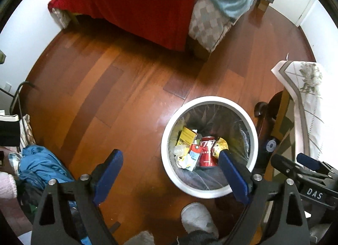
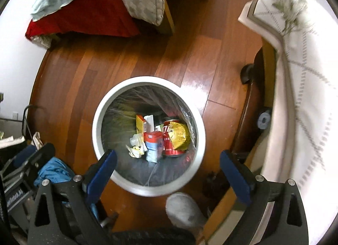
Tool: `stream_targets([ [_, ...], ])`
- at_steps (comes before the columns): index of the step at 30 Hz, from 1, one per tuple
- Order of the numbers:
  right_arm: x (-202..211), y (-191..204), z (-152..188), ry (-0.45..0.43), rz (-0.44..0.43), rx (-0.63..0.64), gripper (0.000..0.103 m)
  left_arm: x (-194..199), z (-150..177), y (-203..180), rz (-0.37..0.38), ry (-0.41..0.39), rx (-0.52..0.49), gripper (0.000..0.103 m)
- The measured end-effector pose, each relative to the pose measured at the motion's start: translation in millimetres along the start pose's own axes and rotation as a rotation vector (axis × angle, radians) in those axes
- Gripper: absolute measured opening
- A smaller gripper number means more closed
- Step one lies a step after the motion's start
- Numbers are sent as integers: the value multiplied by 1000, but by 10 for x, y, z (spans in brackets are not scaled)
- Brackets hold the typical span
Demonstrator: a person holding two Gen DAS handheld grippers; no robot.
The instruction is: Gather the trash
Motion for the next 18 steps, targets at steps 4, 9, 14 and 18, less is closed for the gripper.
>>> stream_targets([
  [4,349,45,231,-33,0,23,99,328,162,-23,12,-40,-6,93],
  [9,888,68,588,-96,-26,49,100,856,433,-80,40,-97,-18,93],
  [14,1405,92,960,-153,-65,88,100,1409,751,-139,86,-147,-43,93],
  [18,1844,76,1294,-195,-99,118,100,1814,984,-208,121,-191,-78,93],
])
Point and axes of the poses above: each gripper's, at about its wrist camera, not at the fingertips, and x roughly against the way its jaws point, y to its left, z to its underside, the point moved 8 cm from there along -x, roughly the way its jaws point, and after that the axes turned 14 degrees about y, right-handed, at the moved point
